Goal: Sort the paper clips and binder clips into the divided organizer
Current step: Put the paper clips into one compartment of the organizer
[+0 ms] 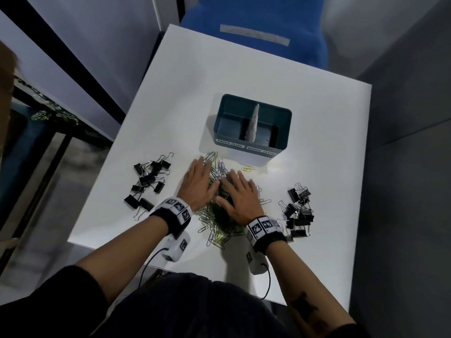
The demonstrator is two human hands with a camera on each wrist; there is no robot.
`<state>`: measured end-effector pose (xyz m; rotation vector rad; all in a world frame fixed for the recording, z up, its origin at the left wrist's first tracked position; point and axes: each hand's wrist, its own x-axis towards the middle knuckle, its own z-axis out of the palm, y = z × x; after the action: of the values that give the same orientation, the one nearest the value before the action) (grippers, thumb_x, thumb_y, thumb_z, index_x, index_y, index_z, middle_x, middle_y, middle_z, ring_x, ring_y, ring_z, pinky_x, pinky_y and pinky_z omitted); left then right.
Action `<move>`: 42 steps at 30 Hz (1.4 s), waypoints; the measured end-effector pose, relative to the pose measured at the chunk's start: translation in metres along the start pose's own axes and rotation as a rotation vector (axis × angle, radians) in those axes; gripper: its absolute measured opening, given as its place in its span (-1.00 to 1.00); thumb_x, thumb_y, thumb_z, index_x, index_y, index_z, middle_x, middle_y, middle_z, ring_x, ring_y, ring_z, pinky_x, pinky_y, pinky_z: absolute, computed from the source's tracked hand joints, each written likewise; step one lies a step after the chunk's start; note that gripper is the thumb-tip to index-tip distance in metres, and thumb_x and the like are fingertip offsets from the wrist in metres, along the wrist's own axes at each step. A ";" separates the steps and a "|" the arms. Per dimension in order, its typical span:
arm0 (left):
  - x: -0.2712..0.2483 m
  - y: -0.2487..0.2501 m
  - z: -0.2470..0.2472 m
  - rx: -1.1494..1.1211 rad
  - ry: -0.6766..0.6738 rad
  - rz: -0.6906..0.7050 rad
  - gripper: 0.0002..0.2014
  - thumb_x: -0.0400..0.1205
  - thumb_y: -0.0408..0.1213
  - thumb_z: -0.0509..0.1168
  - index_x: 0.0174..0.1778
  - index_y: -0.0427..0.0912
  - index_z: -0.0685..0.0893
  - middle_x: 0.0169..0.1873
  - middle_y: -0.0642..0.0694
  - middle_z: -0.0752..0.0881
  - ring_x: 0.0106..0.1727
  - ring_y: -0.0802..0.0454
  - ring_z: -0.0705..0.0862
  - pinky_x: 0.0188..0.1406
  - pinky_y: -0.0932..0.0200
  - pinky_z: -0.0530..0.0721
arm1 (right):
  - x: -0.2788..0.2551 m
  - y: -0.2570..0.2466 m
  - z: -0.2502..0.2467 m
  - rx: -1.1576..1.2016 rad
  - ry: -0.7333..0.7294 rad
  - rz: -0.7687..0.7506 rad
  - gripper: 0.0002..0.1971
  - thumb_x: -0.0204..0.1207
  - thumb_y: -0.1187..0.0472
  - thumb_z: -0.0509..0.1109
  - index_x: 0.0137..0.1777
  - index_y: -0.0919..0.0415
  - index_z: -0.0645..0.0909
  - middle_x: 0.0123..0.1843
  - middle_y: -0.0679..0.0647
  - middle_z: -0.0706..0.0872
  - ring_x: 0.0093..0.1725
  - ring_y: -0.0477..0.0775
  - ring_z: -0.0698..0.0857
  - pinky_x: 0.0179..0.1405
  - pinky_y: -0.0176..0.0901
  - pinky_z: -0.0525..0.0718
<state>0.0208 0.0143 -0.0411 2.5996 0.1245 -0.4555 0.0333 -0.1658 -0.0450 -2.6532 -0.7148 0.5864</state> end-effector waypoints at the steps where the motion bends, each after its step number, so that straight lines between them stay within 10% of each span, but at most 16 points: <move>1: 0.009 0.003 0.000 0.005 -0.003 -0.013 -0.30 0.70 0.14 0.02 0.68 0.01 -0.12 0.69 -0.17 -0.18 0.68 -0.17 -0.17 0.59 -0.19 -0.04 | -0.002 0.002 0.000 0.015 0.057 0.065 -0.31 0.61 -0.37 -0.06 0.66 -0.06 0.10 0.73 0.08 -0.04 0.70 0.12 -0.10 0.64 0.32 -0.08; 6: 0.035 0.013 0.004 0.123 -0.170 -0.007 -0.22 0.67 0.27 -0.08 0.68 -0.04 -0.21 0.66 -0.18 -0.31 0.65 -0.24 -0.31 0.59 -0.22 -0.13 | 0.009 0.017 -0.008 0.223 0.151 0.411 -0.23 0.62 -0.34 -0.01 0.68 0.11 0.05 0.73 0.18 -0.08 0.70 0.18 -0.07 0.63 0.31 -0.01; 11: 0.021 0.021 0.004 0.293 -0.283 0.240 -0.36 0.76 0.06 -0.14 0.69 -0.15 -0.14 0.68 -0.19 -0.20 0.67 -0.20 -0.25 0.64 -0.15 -0.08 | 0.016 0.009 -0.005 0.255 0.051 0.257 -0.30 0.61 -0.26 -0.14 0.52 0.25 0.30 0.65 0.24 0.24 0.61 0.27 0.22 0.52 0.36 0.30; 18: -0.015 -0.008 -0.003 0.371 -0.303 0.426 -0.31 0.68 0.15 -0.29 0.69 -0.13 -0.12 0.69 -0.18 -0.10 0.68 -0.21 -0.09 0.62 -0.21 0.13 | -0.036 -0.001 -0.004 0.191 0.053 0.223 -0.30 0.61 -0.34 -0.03 0.68 -0.07 0.02 0.71 0.05 -0.14 0.69 0.10 -0.21 0.58 0.25 -0.23; 23: -0.051 -0.028 -0.003 0.336 -0.285 0.300 -0.17 0.64 0.37 -0.13 0.68 -0.05 -0.22 0.66 -0.19 -0.28 0.67 -0.20 -0.26 0.59 -0.25 0.05 | -0.061 0.023 -0.003 0.278 -0.022 0.468 -0.09 0.47 -0.45 0.07 0.70 0.03 -0.07 0.71 0.27 -0.20 0.68 0.27 -0.20 0.59 0.23 -0.11; 32: -0.073 -0.020 0.006 0.371 -0.189 0.331 -0.06 0.58 0.38 0.04 0.69 -0.13 -0.14 0.68 -0.23 -0.18 0.68 -0.21 -0.16 0.59 -0.22 0.21 | -0.069 0.006 0.004 0.333 0.058 0.245 -0.16 0.44 -0.21 0.44 0.63 -0.03 0.12 0.65 0.22 0.21 0.60 0.25 0.24 0.55 0.29 0.31; 38: -0.091 -0.026 0.021 0.369 -0.238 0.096 0.40 0.18 0.62 0.23 0.62 -0.09 -0.45 0.59 -0.37 -0.44 0.59 -0.45 -0.38 0.56 -0.36 -0.09 | -0.091 0.021 0.010 0.041 -0.103 0.315 0.31 -0.02 -0.22 0.71 0.65 0.03 -0.02 0.62 0.27 0.13 0.49 0.34 0.28 0.29 0.28 0.59; 42: -0.080 -0.019 0.027 0.322 -0.239 0.046 0.45 0.16 0.58 0.32 0.60 -0.09 -0.50 0.57 -0.41 -0.46 0.58 -0.47 -0.40 0.56 -0.38 -0.11 | -0.082 0.010 0.023 -0.005 -0.012 0.297 0.04 0.17 0.07 0.69 0.56 0.04 0.12 0.46 0.21 0.27 0.32 0.26 0.37 0.07 0.06 0.72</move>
<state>-0.0658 0.0176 -0.0453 2.8239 -0.0979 -0.8234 -0.0382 -0.2135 -0.0438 -2.7830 -0.3257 0.6767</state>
